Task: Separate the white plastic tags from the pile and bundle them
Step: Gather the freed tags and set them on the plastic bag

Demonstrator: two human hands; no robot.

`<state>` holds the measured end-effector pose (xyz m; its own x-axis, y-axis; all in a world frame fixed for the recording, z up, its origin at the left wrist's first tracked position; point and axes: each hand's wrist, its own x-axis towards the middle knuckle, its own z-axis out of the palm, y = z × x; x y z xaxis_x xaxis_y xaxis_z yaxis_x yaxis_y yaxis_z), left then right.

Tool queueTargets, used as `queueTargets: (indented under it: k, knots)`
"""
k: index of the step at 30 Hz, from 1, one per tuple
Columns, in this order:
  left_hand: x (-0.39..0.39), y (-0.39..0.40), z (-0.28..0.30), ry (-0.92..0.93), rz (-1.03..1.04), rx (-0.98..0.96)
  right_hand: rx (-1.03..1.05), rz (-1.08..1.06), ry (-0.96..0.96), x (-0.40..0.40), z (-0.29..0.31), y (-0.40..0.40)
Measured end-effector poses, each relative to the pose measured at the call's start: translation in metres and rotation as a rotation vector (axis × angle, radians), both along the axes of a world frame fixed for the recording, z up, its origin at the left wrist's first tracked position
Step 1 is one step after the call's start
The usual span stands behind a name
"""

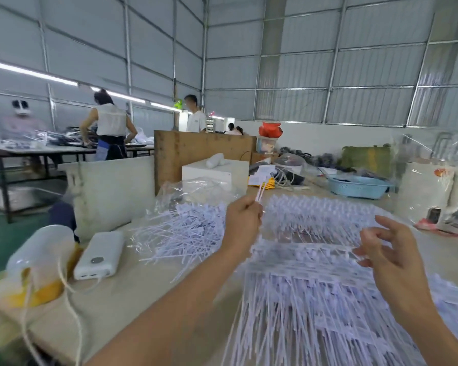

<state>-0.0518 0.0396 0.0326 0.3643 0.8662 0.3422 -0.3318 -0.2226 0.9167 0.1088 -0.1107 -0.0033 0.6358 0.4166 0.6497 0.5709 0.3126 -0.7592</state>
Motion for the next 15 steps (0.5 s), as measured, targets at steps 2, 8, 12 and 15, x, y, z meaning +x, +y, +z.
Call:
queueTargets:
  k: [2,8,12,15]
  knots:
    - [-0.022,0.029,-0.012,0.128,0.171,0.079,-0.002,0.003,0.0,0.001,-0.002,0.003]
    - [-0.074,0.101,-0.041,0.777,0.465,0.234,-0.104,0.014,-0.03,0.0,-0.014,0.014]
    - [-0.081,0.124,-0.044,1.01,0.555,0.261,-0.211,0.065,-0.041,-0.006,-0.023,0.019]
    - [-0.076,0.134,-0.041,1.116,0.614,0.328,-0.25,0.091,-0.035,-0.01,-0.024,0.019]
